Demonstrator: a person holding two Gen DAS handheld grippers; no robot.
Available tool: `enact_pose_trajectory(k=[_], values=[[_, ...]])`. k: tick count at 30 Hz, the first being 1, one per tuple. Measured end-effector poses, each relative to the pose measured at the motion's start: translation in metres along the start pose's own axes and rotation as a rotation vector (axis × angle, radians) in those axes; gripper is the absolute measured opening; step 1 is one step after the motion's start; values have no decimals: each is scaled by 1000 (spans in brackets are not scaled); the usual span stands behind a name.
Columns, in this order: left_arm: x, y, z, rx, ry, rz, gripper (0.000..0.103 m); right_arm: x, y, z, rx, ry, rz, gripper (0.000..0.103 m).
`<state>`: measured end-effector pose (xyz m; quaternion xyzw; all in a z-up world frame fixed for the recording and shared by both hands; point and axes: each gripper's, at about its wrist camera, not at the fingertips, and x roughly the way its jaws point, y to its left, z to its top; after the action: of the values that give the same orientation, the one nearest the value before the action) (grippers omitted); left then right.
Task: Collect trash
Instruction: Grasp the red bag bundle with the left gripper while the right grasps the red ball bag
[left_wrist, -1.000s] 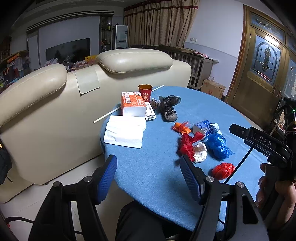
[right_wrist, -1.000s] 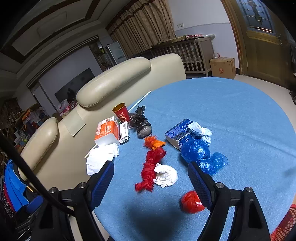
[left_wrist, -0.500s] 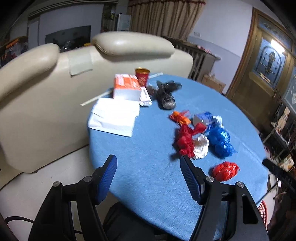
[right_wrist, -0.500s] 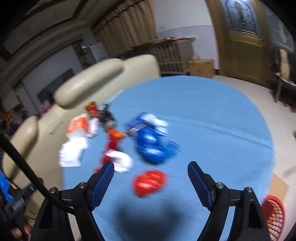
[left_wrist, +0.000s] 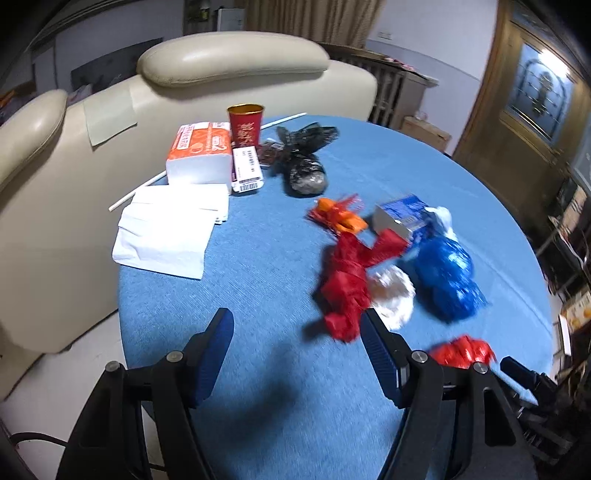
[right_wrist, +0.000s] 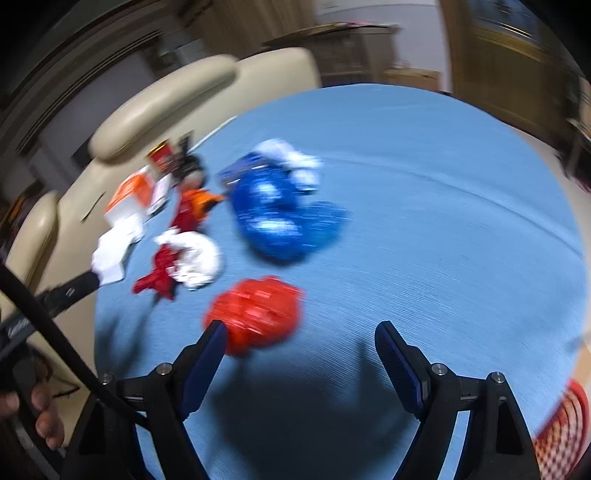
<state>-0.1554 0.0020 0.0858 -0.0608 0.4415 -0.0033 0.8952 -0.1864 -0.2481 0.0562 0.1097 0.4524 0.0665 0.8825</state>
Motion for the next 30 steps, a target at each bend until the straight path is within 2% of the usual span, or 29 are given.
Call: enact_pose_trajectory(k=[2,10,12,13,18,21,27,28,29,30], values=[[7,0,4,-5,2,8,71,10,11,1,-62,-4,-21,84],[41,-20,21,5,43,-57,71,30,33,4,-159,41,58,84],[45,-24,27,19,35,-68,71,30,37,2,-155,40,85,71],[48,-25,29,30,35,-75,71,29,39,1,-152,37,86,58],[59,-21,32,38,51,-114,71,28,39,-3,-90,41,84,56],[67,-20,29,61,69,-140,72,26,42,-5,-74,29,50,55],[105,-11,23,27,184,-216,71,33,64,-9,-91,16,-30,56],[105,-11,23,38,161,-229,71,36,66,-11,-94,22,-37,56],[105,-11,23,51,153,-234,61,37,66,-13,-94,29,-48,56],[105,-11,23,59,163,-251,44,39,65,-15,-90,35,-52,56]])
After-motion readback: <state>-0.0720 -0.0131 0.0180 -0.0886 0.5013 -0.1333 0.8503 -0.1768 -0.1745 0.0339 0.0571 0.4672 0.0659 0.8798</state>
